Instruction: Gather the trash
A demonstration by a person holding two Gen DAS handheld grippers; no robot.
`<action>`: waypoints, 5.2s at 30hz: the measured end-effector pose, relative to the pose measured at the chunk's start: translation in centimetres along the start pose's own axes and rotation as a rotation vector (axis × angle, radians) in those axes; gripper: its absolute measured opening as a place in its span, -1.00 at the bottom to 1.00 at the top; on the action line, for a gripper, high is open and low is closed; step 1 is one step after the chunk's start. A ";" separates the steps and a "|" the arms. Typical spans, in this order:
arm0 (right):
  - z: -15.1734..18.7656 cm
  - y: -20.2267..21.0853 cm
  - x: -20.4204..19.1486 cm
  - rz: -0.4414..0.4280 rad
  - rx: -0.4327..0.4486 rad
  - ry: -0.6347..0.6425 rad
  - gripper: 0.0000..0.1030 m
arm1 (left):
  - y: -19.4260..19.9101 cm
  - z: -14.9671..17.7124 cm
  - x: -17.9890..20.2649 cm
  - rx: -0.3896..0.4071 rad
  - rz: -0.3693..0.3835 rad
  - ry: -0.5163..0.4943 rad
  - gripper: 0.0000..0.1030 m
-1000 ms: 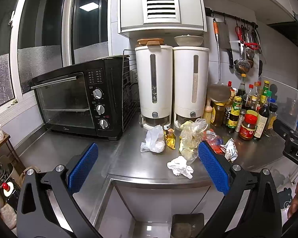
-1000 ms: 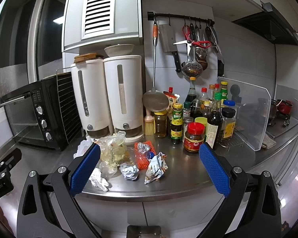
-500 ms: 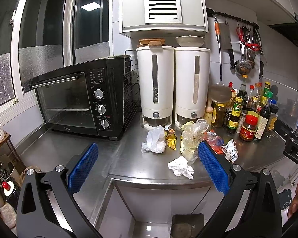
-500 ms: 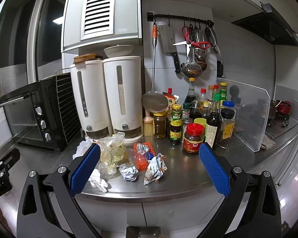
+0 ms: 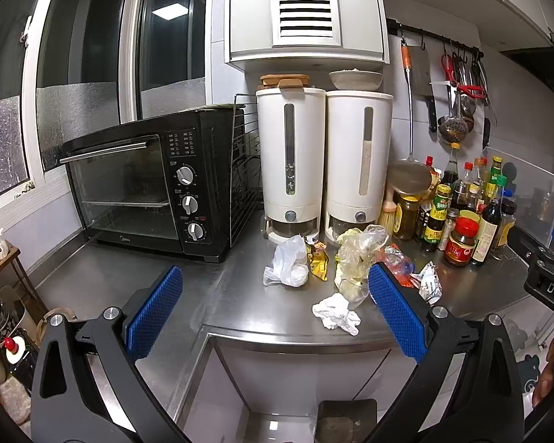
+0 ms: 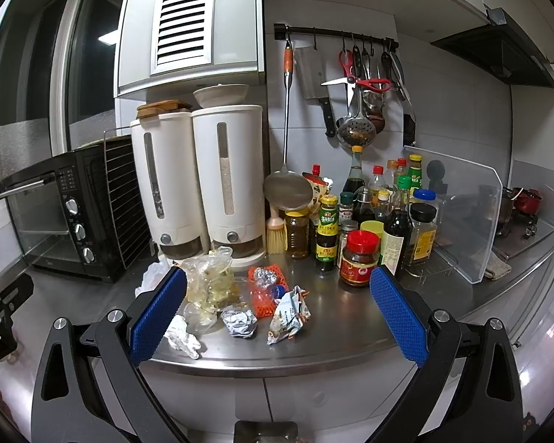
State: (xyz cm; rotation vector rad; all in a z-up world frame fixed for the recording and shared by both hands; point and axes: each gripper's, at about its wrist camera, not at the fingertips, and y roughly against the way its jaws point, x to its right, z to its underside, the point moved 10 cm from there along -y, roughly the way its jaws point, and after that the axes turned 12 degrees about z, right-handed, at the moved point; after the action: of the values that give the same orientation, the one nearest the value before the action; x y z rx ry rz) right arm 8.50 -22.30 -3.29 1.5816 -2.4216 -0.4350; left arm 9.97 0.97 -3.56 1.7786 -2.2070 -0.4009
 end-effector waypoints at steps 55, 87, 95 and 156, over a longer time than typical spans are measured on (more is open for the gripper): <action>7.6 -17.5 -0.5 -0.037 -0.352 0.030 0.94 | -13.4 5.8 0.4 -0.225 -0.010 0.000 0.84; 14.2 -24.5 -2.2 -0.171 -0.584 0.043 -0.14 | -25.7 15.6 3.3 -0.548 0.145 0.090 -0.66; 13.7 -21.7 -1.2 -0.198 -0.526 0.048 -0.27 | -22.6 14.3 3.1 -0.505 0.118 0.065 -0.72; 52.7 -26.6 -5.0 -0.140 -1.008 0.180 0.35 | -28.2 52.5 8.2 -0.958 0.328 0.182 -0.13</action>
State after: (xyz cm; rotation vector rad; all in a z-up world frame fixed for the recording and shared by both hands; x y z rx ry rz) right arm 15.46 -21.09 -62.16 1.2142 -1.5063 -1.2219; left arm 13.59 -10.67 -62.51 0.8839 -1.6646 -0.9598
